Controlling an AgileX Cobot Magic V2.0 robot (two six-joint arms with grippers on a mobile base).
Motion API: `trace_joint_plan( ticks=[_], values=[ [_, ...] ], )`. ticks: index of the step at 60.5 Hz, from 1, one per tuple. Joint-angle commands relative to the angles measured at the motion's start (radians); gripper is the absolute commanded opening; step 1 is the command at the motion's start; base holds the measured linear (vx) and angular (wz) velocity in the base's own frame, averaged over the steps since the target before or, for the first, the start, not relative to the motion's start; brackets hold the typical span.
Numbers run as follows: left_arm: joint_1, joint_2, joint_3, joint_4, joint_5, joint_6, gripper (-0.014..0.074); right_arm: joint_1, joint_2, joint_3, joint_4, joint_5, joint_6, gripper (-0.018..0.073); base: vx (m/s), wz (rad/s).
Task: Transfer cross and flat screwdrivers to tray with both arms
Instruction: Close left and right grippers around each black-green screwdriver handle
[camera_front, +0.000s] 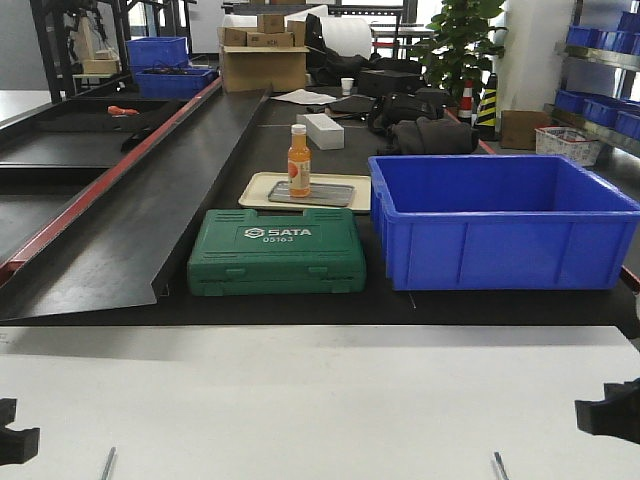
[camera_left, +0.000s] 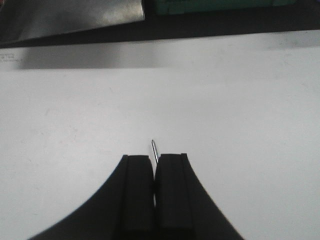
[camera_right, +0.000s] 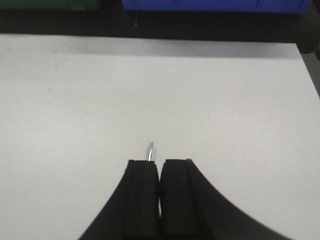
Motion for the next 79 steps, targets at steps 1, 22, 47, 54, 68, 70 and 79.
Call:
trace_joint_plan(
  ticks=[1, 22, 47, 54, 68, 70, 79],
  values=[
    [-0.005, 0.017, -0.037, -0.053, -0.063, -0.006, 0.0247, -0.002, 0.012, -0.034, -0.003, -0.045, -0.021, 0.0310, 0.00, 0.00],
    [-0.005, 0.118, -0.033, -0.122, 0.004, -0.006, 0.0452, -0.002, 0.138, -0.034, 0.063, 0.013, -0.019, 0.0589, 0.00, 0.00],
    [-0.005, 0.172, -0.030, -0.122, 0.028, -0.006, 0.0452, -0.001, 0.410, -0.065, 0.068, 0.147, -0.028, 0.0564, 0.00, 0.00],
    [-0.005, 0.175, -0.030, -0.122, 0.028, -0.006, 0.0452, -0.001, 0.470, -0.129, 0.071, 0.195, -0.028, 0.0564, 0.00, 0.00],
    [-0.005, 0.175, -0.030, -0.122, 0.026, -0.007, 0.0452, 0.033, 0.607, -0.235, 0.082, 0.312, -0.041, 0.0564, 0.00, 0.00],
    [-0.005, 0.175, -0.030, -0.122, 0.025, -0.007, 0.0452, 0.031, 0.626, -0.237, 0.097, 0.315, -0.037, 0.0564, 0.00, 0.00],
    [-0.005, 0.175, -0.030, -0.122, 0.025, -0.007, 0.0452, 0.029, 0.686, -0.237, 0.125, 0.312, -0.022, 0.0555, 0.00, 0.00]
  ],
)
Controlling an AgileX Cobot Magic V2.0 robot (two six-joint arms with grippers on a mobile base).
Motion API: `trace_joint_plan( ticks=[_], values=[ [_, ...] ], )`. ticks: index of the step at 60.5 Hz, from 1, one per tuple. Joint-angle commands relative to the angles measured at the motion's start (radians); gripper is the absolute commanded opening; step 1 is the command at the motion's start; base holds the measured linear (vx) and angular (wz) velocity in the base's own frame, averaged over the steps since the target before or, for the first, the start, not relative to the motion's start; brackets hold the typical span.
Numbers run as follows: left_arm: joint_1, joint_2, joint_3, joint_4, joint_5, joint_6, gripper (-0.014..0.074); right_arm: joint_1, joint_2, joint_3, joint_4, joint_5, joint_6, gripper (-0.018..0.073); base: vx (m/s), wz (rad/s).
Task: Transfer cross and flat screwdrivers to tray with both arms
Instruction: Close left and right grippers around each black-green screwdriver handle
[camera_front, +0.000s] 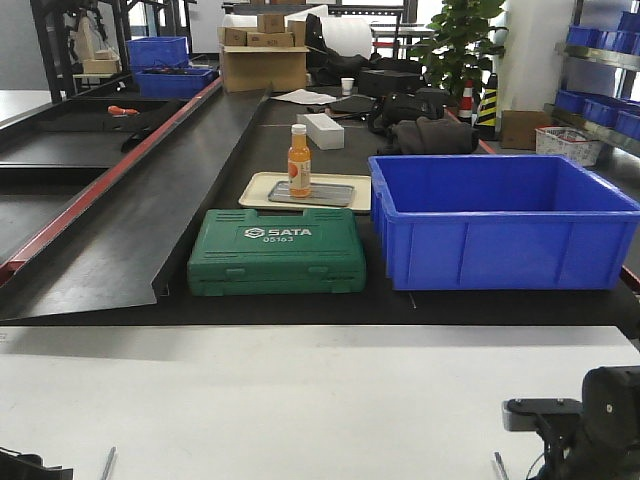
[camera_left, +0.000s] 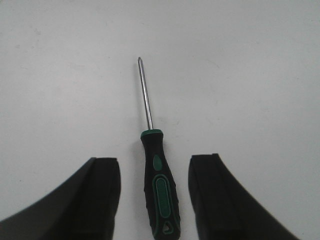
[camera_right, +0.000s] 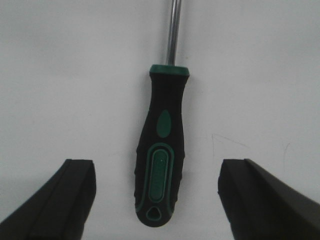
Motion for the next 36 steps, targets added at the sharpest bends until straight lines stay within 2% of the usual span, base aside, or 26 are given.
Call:
trace_joint_plan(
  ticks=[1, 25, 36],
  values=[
    [-0.005, -0.024, -0.030, -0.013, -0.059, -0.006, 0.0452, -0.002, -0.007, -0.030, 0.013, -0.006, 0.001, 0.0551, 0.00, 0.00],
    [-0.005, -0.024, -0.030, -0.013, -0.056, -0.006, 0.0452, -0.002, 0.113, -0.030, 0.034, -0.045, 0.007, 0.0464, 0.00, 0.00],
    [-0.005, -0.024, -0.030, -0.021, -0.058, -0.006, 0.0452, -0.002, 0.133, -0.030, 0.034, -0.081, 0.010, 0.0358, 0.00, 0.00]
  ],
)
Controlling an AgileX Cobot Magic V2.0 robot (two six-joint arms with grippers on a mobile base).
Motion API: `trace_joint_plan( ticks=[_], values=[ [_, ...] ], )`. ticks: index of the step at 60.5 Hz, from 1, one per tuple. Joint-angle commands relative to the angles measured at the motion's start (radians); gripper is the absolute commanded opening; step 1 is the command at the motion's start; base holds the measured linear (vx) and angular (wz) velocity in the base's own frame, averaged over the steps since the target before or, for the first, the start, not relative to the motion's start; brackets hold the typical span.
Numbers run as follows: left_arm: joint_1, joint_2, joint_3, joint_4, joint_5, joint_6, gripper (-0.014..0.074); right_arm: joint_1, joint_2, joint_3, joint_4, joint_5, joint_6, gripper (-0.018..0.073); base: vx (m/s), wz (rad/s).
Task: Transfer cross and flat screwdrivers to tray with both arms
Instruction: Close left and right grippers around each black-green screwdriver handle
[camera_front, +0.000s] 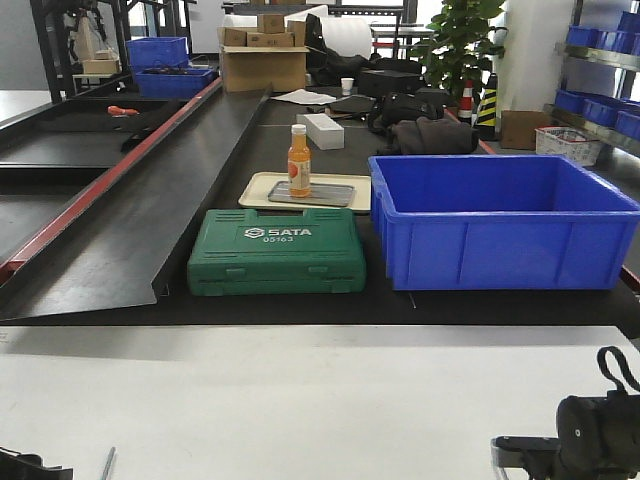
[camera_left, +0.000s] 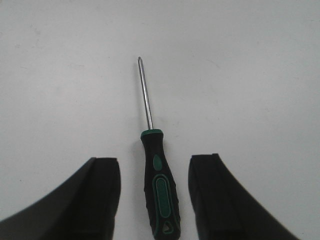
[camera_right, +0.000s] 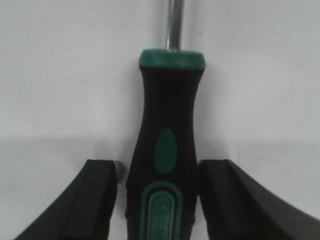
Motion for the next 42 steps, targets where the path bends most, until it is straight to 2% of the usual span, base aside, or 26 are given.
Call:
trace_joint_plan(
  ticks=[1, 18, 27, 36, 42],
  values=[
    [-0.005, -0.024, -0.030, -0.023, -0.058, -0.006, 0.0452, -0.002, -0.023, -0.018, 0.006, -0.040, 0.003, 0.0346, 0.00, 0.00],
    [-0.005, -0.024, -0.031, -0.089, -0.007, -0.006, 0.0452, -0.002, -0.020, -0.018, 0.006, -0.045, 0.003, -0.0015, 0.00, 0.00],
    [-0.005, -0.024, -0.033, -0.093, 0.083, -0.006, 0.0452, -0.002, -0.020, -0.018, 0.016, -0.049, 0.002, -0.0012, 0.00, 0.00],
    [-0.005, -0.024, -0.033, -0.217, 0.144, -0.004, 0.0452, -0.002, -0.020, -0.018, 0.034, -0.056, -0.004, -0.0011, 0.00, 0.00],
    [-0.005, -0.024, -0.033, -0.231, 0.135, -0.004, 0.0452, -0.002, -0.020, -0.018, 0.035, -0.056, -0.004, -0.0010, 0.00, 0.00]
  ],
)
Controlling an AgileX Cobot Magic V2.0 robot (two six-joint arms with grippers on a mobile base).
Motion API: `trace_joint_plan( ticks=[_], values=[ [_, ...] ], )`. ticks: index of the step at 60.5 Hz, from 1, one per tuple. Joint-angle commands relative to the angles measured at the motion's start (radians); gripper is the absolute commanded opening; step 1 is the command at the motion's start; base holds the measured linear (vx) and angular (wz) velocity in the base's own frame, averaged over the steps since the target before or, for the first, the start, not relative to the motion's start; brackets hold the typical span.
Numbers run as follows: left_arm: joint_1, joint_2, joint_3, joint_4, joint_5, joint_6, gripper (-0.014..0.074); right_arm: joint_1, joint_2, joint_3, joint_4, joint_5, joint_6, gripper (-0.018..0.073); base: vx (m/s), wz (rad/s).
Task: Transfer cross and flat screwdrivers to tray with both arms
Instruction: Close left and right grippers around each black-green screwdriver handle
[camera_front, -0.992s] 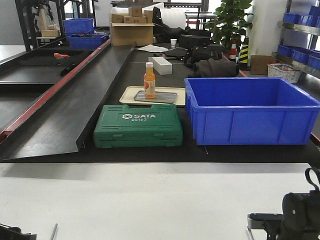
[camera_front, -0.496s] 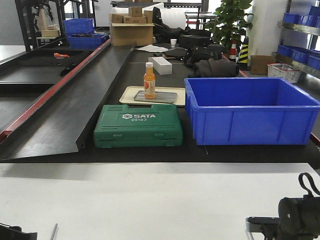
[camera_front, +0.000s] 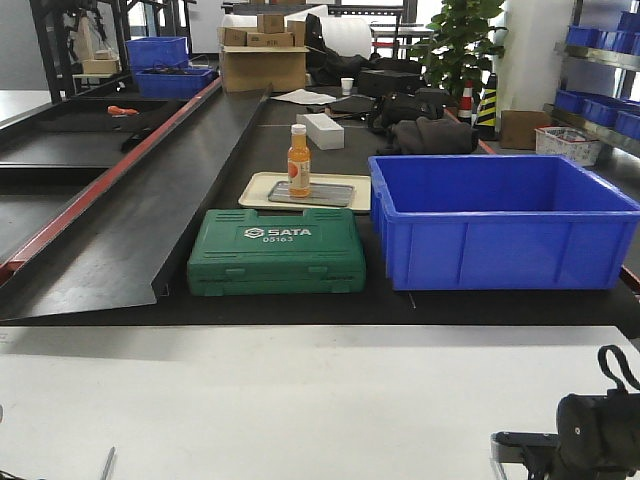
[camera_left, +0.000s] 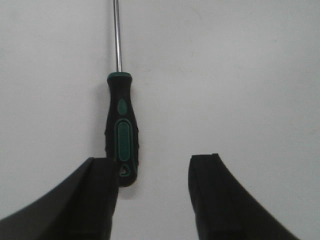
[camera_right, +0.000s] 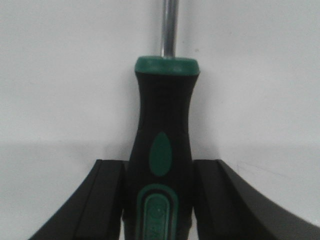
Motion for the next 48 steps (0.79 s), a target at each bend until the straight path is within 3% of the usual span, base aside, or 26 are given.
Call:
trace_joint_plan(
  ticks=[1, 17, 37, 48],
  values=[
    [-0.005, -0.024, -0.033, -0.045, -0.043, -0.003, 0.0452, -0.002, -0.024, -0.013, 0.023, -0.041, -0.006, -0.0009, 0.00, 0.00],
    [-0.005, 0.080, -0.074, -0.039, 0.005, 0.005, 0.0452, -0.002, -0.024, -0.013, 0.024, -0.041, -0.006, -0.0008, 0.00, 0.00],
    [-0.005, 0.328, -0.291, 0.126, 0.169, -0.006, 0.0452, -0.002, -0.024, -0.013, 0.018, -0.018, -0.012, -0.0008, 0.00, 0.00],
    [-0.011, 0.403, -0.312, 0.132, 0.172, -0.006, 0.0451, -0.002, -0.024, -0.013, 0.018, -0.015, -0.012, -0.0008, 0.00, 0.00]
  ],
)
